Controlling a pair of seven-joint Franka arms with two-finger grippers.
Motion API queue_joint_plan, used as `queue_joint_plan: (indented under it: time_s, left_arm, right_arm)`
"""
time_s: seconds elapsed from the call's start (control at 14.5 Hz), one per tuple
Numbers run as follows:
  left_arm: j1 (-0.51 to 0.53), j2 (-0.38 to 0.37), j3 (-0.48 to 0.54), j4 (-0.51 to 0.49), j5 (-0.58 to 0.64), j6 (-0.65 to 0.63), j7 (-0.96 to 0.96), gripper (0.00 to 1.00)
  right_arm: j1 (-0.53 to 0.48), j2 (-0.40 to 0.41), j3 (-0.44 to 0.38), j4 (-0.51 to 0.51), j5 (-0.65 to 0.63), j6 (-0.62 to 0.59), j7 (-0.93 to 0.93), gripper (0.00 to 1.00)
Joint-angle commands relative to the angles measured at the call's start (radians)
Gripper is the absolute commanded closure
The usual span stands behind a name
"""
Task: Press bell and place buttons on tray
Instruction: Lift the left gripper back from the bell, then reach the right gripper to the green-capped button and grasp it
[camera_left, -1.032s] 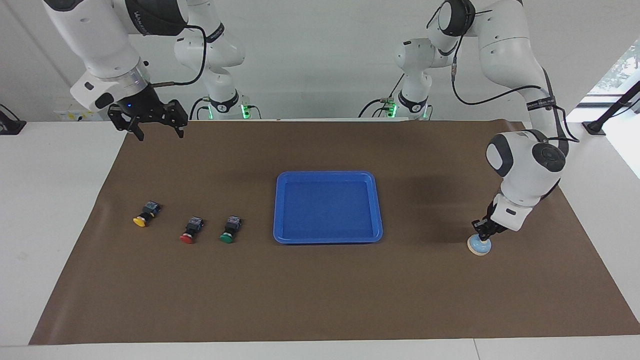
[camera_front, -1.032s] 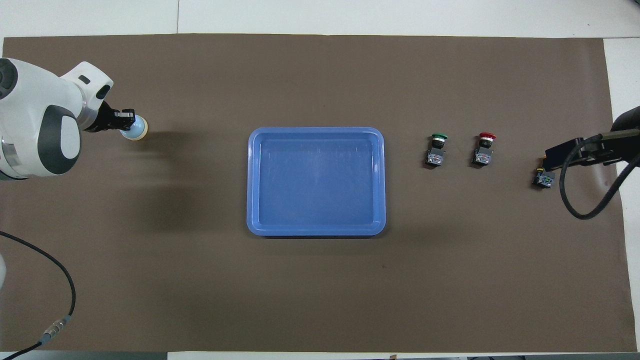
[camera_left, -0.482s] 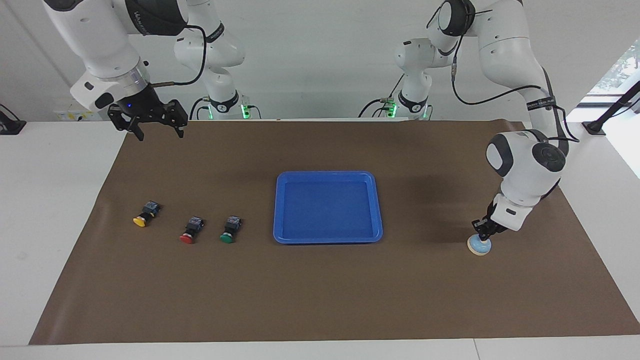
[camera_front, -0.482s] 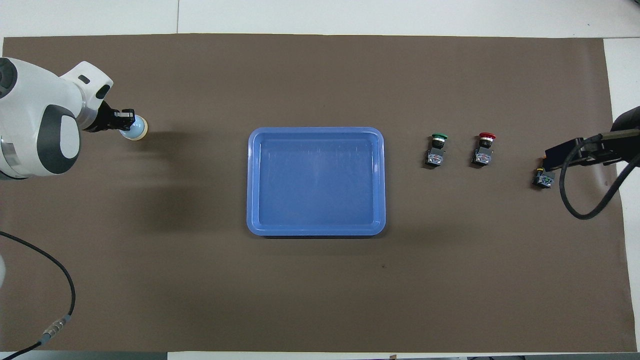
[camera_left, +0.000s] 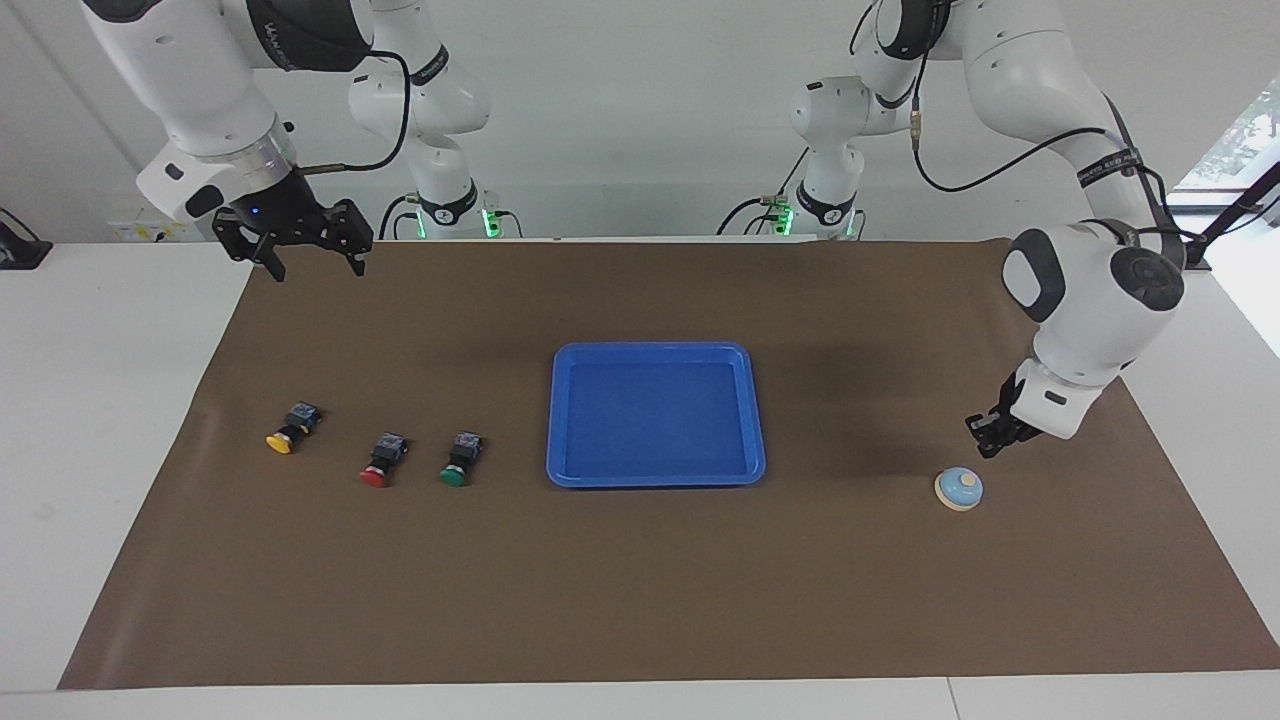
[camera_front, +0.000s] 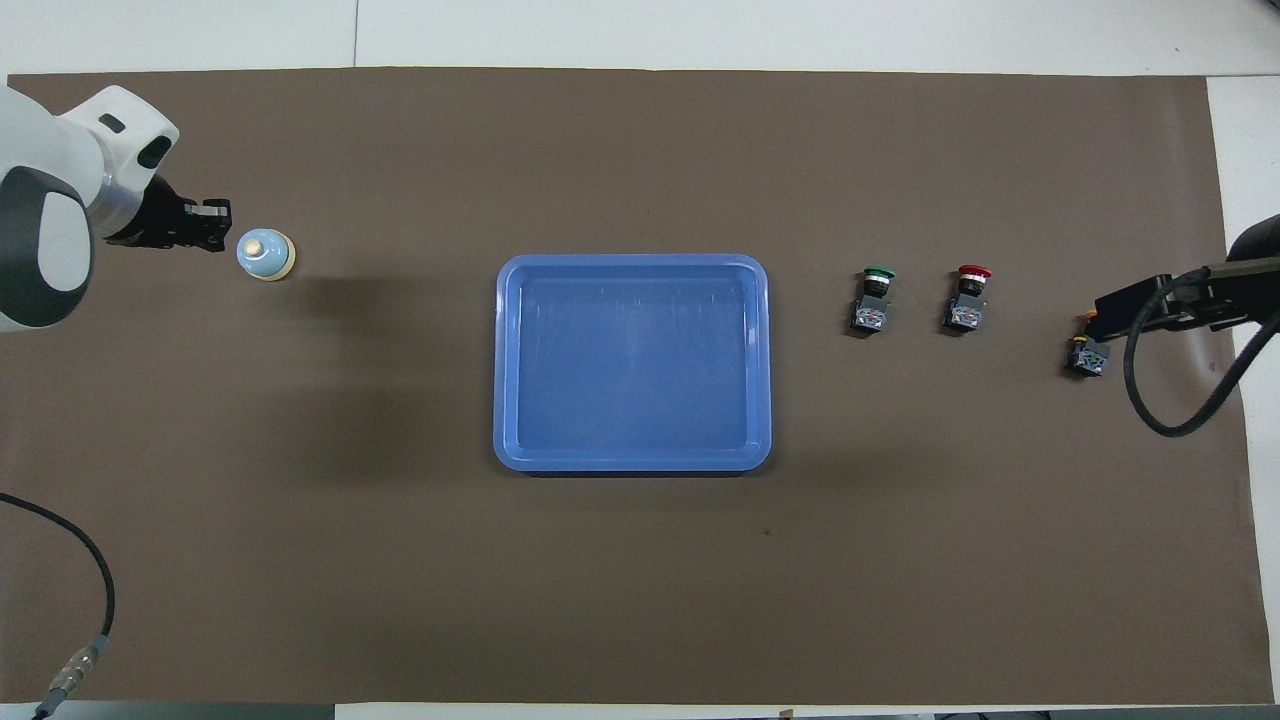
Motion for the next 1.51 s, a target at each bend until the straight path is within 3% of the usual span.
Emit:
queue_joint_plan:
  time_s: [0.0,0.21,0.28,0.34,0.41,0.48,0.69,1.03,1.31,1.44]
  left_arm:
    - [0.004,-0.136,-0.002,-0.028,0.018,-0.107,-0.010,1.00]
    - [-0.013,-0.260,-0.004,-0.066,0.019,-0.187,-0.013,1.00]
    - [-0.013,-0.302,-0.004,-0.087,0.019,-0.213,-0.013,0.87]
    - [-0.013,-0.340,-0.005,-0.095,0.018,-0.239,-0.014,0.63]
    - [-0.013,-0.360,-0.005,-0.098,0.018,-0.275,-0.016,0.27]
    - [-0.013,-0.368,-0.008,-0.095,0.018,-0.310,-0.017,0.00]
    - [-0.015,-0.376,-0.013,-0.097,0.015,-0.332,-0.020,0.00]
    - [-0.013,-0.367,-0.013,-0.033,0.013,-0.422,-0.019,0.00]
    - [-0.015,-0.364,-0.013,-0.009,-0.051,-0.438,-0.017,0.00]
    - [-0.018,-0.367,-0.021,-0.014,-0.051,-0.436,-0.013,0.00]
  right_arm:
    - [-0.011,-0.017,0.007,-0.014,-0.003,-0.009,-0.019,0.00]
    - [-0.013,-0.017,0.009,-0.014,-0.001,-0.009,-0.029,0.00]
    - [-0.011,-0.017,0.009,-0.014,-0.001,-0.001,-0.023,0.00]
    - [-0.004,-0.017,0.007,-0.016,-0.001,0.006,-0.016,0.00]
    - [0.002,-0.017,0.009,-0.022,-0.001,0.025,-0.007,0.00]
    - [0.004,-0.026,0.013,-0.051,-0.001,0.067,0.023,0.00]
    - [0.034,-0.054,0.029,-0.175,-0.003,0.196,0.127,0.00]
    - [0.088,0.110,0.029,-0.212,-0.003,0.379,0.318,0.00]
    - [0.117,0.172,0.029,-0.377,-0.004,0.653,0.373,0.00]
    - [0.120,0.233,0.029,-0.375,-0.006,0.701,0.404,0.00]
